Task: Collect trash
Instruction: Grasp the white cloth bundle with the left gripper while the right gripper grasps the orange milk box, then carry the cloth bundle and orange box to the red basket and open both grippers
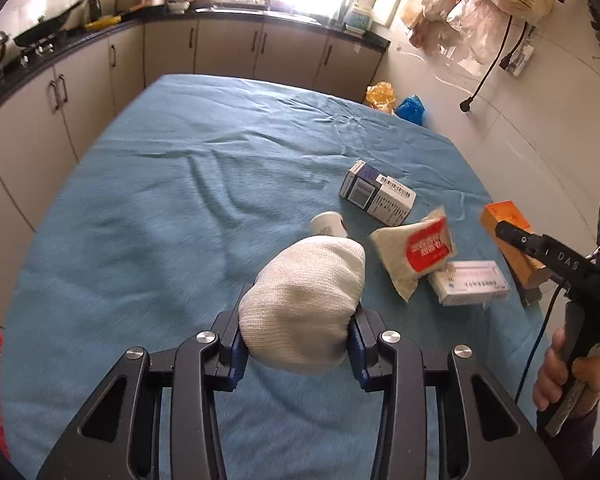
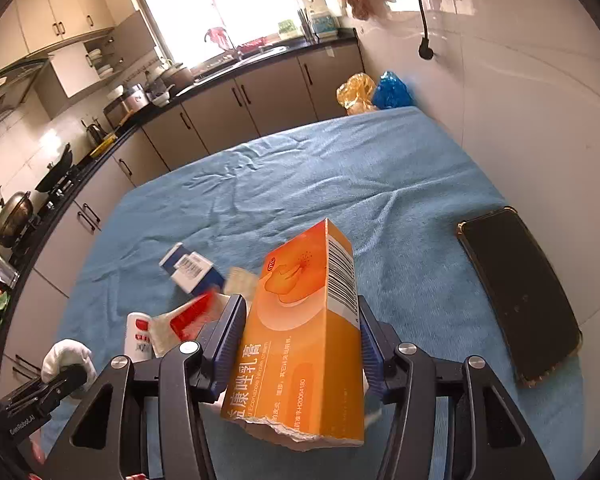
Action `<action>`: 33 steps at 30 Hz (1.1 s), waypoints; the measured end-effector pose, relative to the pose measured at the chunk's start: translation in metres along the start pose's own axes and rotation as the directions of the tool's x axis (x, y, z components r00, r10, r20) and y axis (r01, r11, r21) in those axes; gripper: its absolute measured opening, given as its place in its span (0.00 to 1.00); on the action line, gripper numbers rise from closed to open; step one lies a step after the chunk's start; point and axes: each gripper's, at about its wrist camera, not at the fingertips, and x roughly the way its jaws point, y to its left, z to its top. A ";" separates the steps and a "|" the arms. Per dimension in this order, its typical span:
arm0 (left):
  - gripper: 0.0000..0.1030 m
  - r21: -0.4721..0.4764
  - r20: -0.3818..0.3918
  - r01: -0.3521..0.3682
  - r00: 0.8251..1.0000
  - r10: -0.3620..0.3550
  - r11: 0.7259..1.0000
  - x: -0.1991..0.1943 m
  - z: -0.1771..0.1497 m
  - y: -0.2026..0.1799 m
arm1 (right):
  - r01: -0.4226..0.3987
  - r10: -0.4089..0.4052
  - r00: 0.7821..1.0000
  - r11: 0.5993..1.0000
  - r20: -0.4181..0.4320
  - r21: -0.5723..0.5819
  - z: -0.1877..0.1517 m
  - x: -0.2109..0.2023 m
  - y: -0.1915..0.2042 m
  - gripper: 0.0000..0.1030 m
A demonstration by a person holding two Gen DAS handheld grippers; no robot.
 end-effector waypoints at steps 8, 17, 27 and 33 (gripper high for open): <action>0.38 -0.028 0.042 -0.024 0.999 0.025 0.999 -0.046 -0.034 0.011 | -0.036 0.036 0.999 0.999 0.010 -0.009 -0.023 -0.030 0.009 0.56; 0.38 -0.092 0.086 -0.050 0.995 0.058 0.994 -0.086 -0.069 0.033 | -0.076 0.076 0.997 0.997 -0.009 -0.014 -0.057 -0.045 0.019 0.56; 0.39 -0.173 0.119 -0.110 0.984 0.132 0.979 -0.115 -0.099 0.065 | -0.148 0.145 0.988 0.987 -0.048 -0.061 -0.089 -0.051 0.054 0.56; 0.39 -0.213 0.132 -0.161 0.972 0.192 0.964 -0.131 -0.116 0.089 | -0.184 0.177 0.981 0.976 -0.075 -0.113 -0.106 -0.050 0.086 0.56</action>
